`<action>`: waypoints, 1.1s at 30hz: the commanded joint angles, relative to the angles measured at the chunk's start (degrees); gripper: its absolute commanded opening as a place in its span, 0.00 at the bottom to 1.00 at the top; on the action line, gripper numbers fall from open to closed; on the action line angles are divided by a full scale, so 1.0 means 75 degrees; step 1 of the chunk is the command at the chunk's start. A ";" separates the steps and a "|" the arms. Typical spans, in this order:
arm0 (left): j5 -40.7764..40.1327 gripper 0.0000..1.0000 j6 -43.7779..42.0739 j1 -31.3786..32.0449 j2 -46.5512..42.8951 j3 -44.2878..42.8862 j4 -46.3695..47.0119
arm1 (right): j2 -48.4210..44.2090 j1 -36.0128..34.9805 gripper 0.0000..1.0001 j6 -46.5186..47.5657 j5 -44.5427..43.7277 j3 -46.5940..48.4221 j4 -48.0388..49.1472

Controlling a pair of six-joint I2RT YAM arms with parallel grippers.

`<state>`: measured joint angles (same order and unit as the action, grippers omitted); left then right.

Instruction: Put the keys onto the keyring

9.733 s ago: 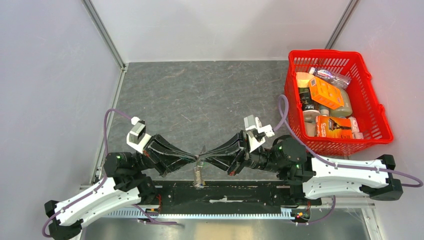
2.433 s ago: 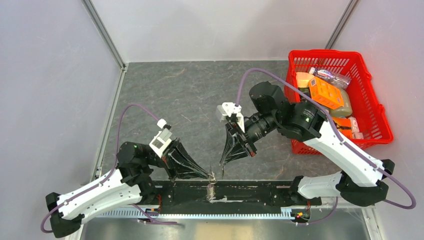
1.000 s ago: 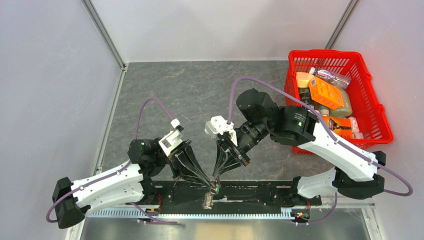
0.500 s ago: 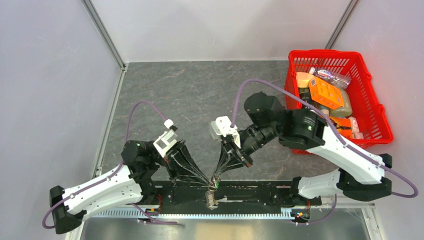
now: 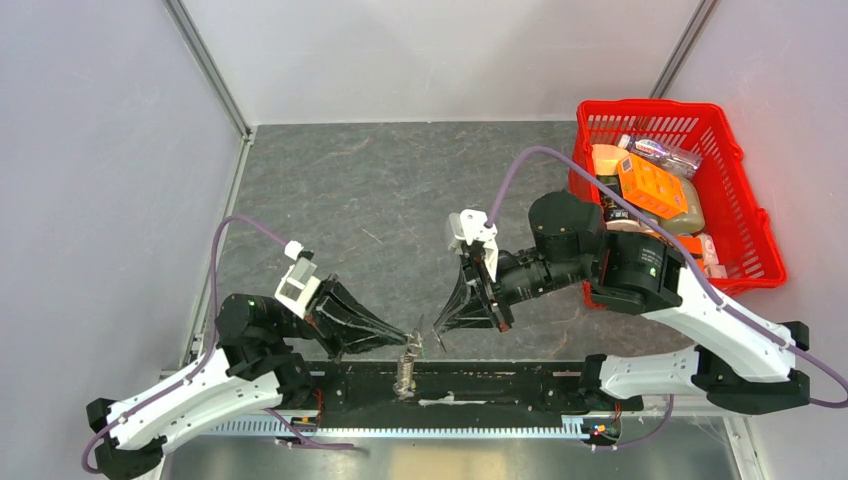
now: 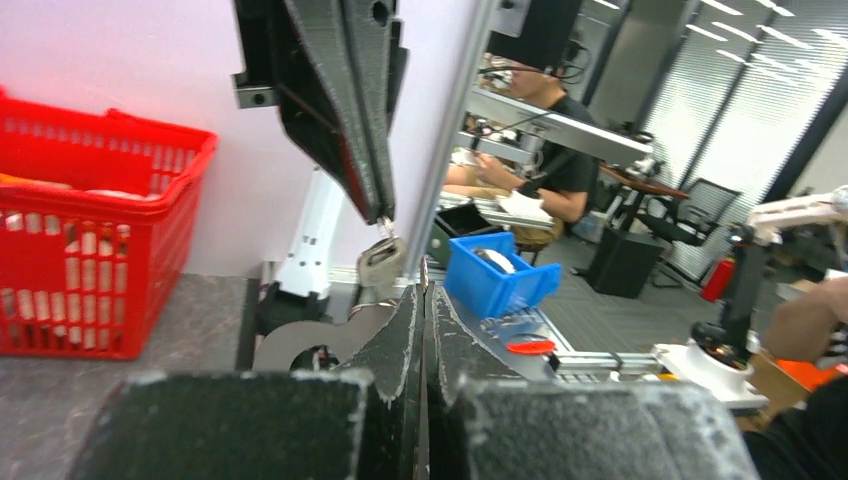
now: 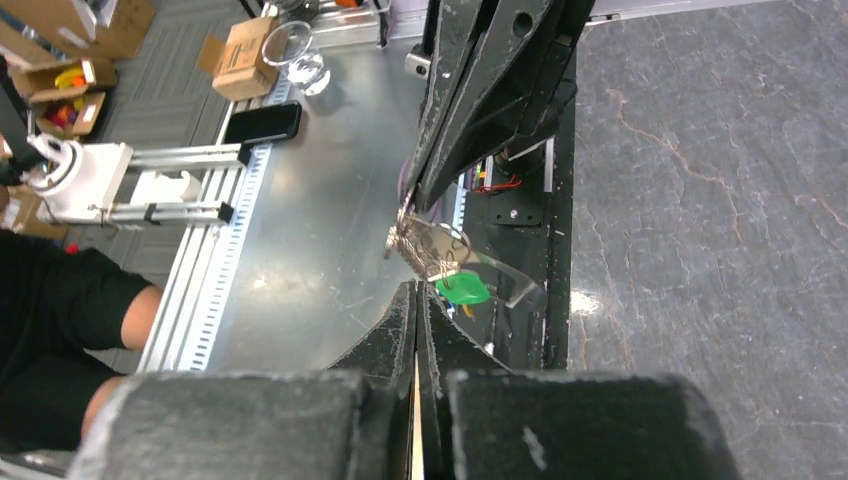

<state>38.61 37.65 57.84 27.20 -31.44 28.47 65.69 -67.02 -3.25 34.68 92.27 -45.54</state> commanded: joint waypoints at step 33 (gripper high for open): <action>-0.3014 0.02 -0.2383 -0.0016 -0.1083 0.0184 -0.1855 | 0.0185 -0.0047 0.00 -0.1200 -0.2068 -0.0455 0.0851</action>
<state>18.35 22.35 57.84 19.68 -29.93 12.58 69.06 -67.02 -12.88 20.62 88.71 -39.57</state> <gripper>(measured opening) 0.029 0.006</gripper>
